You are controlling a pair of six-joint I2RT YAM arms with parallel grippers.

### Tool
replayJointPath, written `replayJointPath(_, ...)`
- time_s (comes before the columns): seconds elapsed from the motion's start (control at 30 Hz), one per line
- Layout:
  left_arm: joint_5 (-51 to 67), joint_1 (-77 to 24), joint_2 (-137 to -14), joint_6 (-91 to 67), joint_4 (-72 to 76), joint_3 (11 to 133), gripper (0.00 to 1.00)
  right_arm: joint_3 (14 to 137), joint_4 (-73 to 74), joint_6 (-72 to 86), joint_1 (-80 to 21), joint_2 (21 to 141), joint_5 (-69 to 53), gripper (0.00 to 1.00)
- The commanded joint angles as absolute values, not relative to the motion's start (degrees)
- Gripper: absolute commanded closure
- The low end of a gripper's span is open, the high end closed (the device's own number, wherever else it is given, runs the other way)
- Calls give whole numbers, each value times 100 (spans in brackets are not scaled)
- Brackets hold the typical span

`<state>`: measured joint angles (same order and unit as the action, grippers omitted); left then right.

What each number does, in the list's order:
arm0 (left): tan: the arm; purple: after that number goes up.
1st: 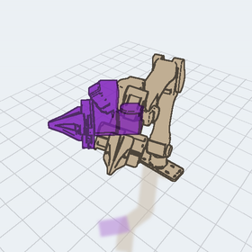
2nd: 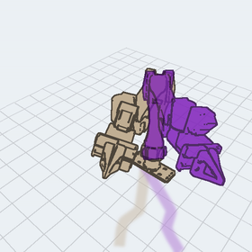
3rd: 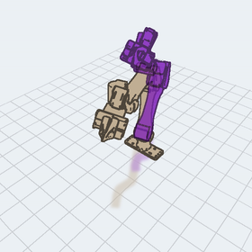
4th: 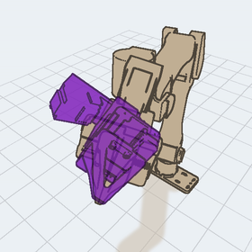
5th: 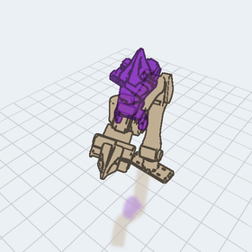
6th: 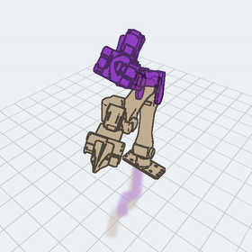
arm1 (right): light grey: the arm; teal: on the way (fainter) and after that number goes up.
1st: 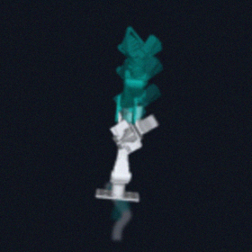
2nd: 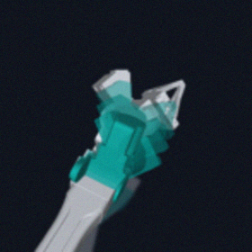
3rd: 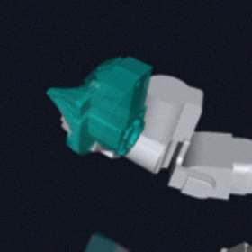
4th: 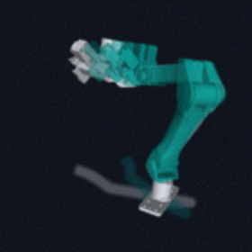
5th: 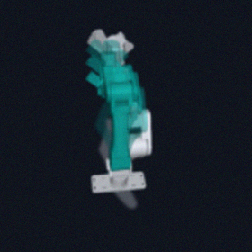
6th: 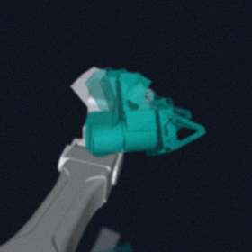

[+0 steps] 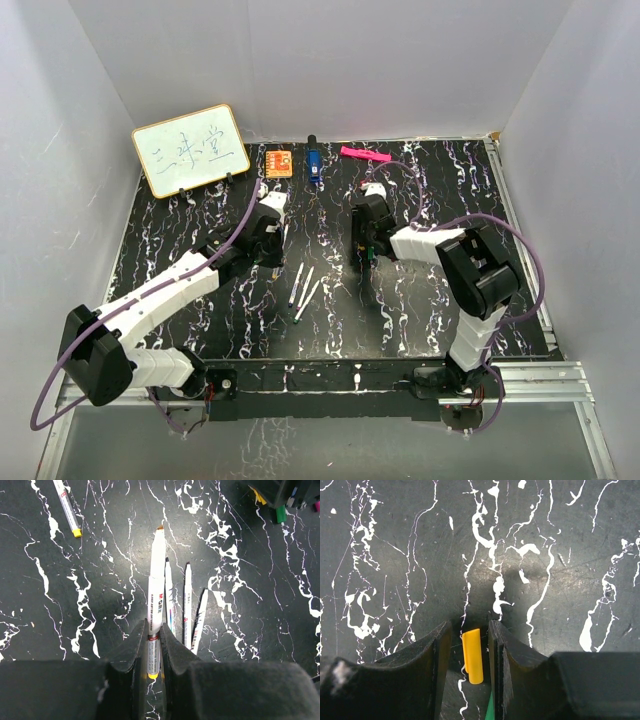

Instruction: Insert the pens into the pen caps

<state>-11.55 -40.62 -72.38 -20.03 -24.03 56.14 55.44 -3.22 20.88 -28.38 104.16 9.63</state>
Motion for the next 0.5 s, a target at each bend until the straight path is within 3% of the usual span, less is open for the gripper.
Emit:
replayJointPath(0.0,-1116,-4034,-7115,-2021,-2236,5564,100,5716,189,1971,-3158,10558,1630,66)
replayJointPath(0.33,-1101,-4034,-7107,-2052,-2147,5532,100,5716,698,2046,-3497,10653,2306,69)
replayJointPath(0.47,-1110,-4034,-7092,-2081,-2137,5495,100,5710,808,2120,-3495,10642,2261,79)
